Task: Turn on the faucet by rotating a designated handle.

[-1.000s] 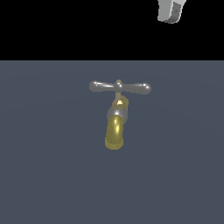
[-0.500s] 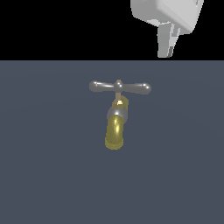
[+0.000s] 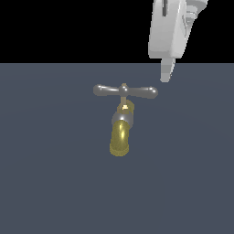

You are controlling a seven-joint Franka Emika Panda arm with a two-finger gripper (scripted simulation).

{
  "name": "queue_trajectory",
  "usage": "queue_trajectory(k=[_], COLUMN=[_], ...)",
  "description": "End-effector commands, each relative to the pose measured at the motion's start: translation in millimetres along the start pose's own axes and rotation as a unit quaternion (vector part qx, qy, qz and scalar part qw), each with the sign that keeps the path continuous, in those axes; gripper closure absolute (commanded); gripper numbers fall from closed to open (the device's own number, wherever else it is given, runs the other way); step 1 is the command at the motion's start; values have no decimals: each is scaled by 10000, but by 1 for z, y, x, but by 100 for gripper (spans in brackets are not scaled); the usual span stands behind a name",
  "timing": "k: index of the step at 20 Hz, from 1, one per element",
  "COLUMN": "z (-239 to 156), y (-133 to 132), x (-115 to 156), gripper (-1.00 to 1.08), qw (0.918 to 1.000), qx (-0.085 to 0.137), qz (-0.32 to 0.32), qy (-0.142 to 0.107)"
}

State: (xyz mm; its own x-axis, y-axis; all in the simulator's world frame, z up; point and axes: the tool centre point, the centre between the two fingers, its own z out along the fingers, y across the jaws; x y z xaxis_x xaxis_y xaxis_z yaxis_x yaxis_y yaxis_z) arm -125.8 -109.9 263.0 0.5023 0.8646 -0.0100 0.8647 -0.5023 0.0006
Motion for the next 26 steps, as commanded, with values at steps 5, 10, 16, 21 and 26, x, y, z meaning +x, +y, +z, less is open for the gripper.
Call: queue_trajectory(k=[5, 10, 16, 21, 26], z=[26, 42, 56, 62, 64], y=[20, 32, 42, 46, 47], x=[10, 19, 28, 32, 34], gripper=[108, 108, 108, 108, 108], qw=[9980, 9946, 9904, 9881, 9872], qx=[-14, -16, -12, -8, -6], qz=[-631, -1042, -1379, -1539, -1593], qy=[8, 20, 36, 45, 49])
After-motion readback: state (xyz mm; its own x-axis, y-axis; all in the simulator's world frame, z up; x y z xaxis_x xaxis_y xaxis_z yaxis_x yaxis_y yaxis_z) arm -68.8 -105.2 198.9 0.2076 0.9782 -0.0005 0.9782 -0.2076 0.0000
